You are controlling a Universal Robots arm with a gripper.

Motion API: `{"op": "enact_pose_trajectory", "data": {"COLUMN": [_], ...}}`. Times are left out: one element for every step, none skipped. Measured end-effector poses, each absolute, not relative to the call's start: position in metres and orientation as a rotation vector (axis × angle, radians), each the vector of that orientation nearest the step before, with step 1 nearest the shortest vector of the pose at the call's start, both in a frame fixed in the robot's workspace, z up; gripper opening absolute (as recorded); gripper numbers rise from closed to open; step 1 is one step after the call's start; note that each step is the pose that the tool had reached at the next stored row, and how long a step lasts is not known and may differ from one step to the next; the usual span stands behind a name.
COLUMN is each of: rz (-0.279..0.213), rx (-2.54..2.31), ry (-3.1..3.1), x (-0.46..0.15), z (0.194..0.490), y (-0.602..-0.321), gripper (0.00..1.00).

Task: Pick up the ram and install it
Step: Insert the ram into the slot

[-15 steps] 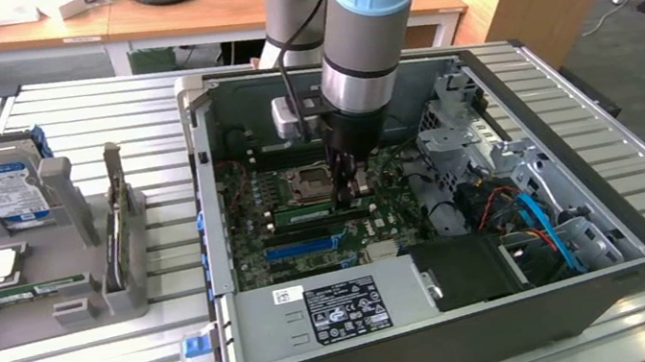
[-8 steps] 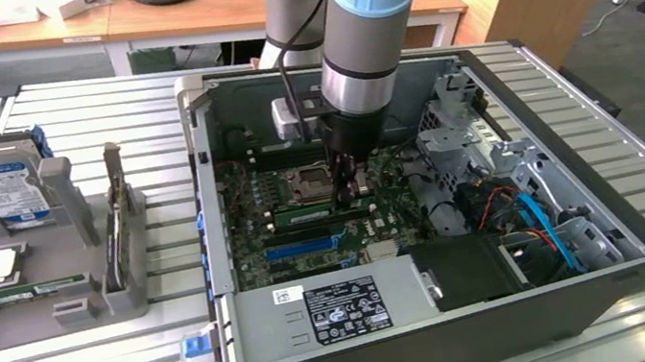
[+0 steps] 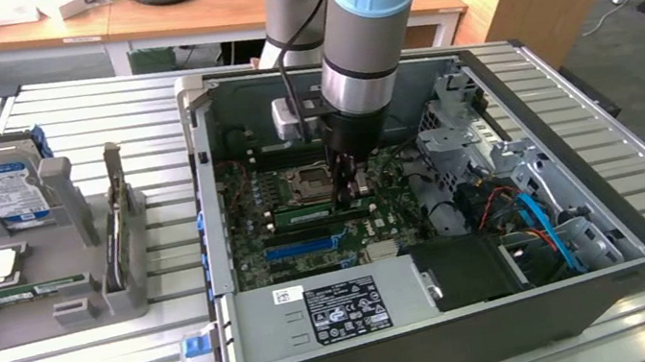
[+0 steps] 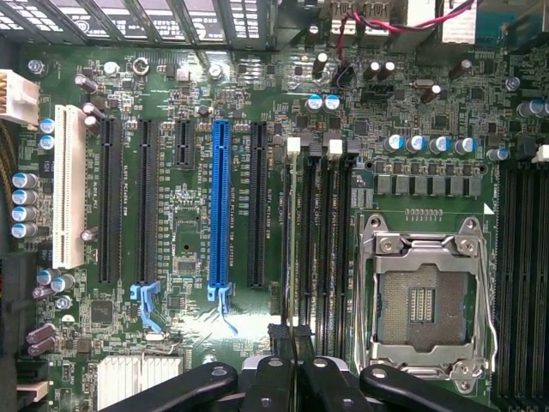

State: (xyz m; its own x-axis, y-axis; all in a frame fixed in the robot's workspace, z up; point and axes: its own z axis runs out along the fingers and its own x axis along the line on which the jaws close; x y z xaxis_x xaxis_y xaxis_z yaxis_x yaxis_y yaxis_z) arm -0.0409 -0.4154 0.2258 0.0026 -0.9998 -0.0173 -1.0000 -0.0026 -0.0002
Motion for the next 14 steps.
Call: {"op": "enact_pose_trajectory", "data": {"rz": [0.019,0.019,0.019,0.019,0.019,0.019,0.019,0.019,0.019,0.019,0.020,0.020,0.020,0.020], "rx": [-2.216,-2.216,-2.216,-2.216,-2.216,-2.216,-2.216,-2.216,-2.216,-2.216,-2.216,-2.216,-2.216,-2.216], "ry": [2.210,2.210,2.209,2.209,2.209,2.209,2.209,2.209,2.208,2.208,2.208,2.208,2.207,2.207], "x": [-0.0409,-0.0409,-0.0409,-0.0409,-0.0409,-0.0409,-0.0409,-0.0410,-0.0409,-0.0409,-0.0409,-0.0409,-0.0409,-0.0409], "z": [0.2258,0.2258,0.2258,0.2256,0.2254,0.2252,0.2251,0.2250,0.2250,0.2249,0.2247,0.2245,0.2241,0.2239], "y": [-0.4154,-0.4154,-0.4154,-0.4154,-0.4154,-0.4154,-0.4154,-0.4154,-0.4154,-0.4154,-0.4154,-0.4154,-0.4154,-0.4154], "gripper": [0.12,0.12,0.12,0.12,0.12,0.12,0.12,0.12,0.12,0.12,0.12,0.12,0.12,0.12]}}
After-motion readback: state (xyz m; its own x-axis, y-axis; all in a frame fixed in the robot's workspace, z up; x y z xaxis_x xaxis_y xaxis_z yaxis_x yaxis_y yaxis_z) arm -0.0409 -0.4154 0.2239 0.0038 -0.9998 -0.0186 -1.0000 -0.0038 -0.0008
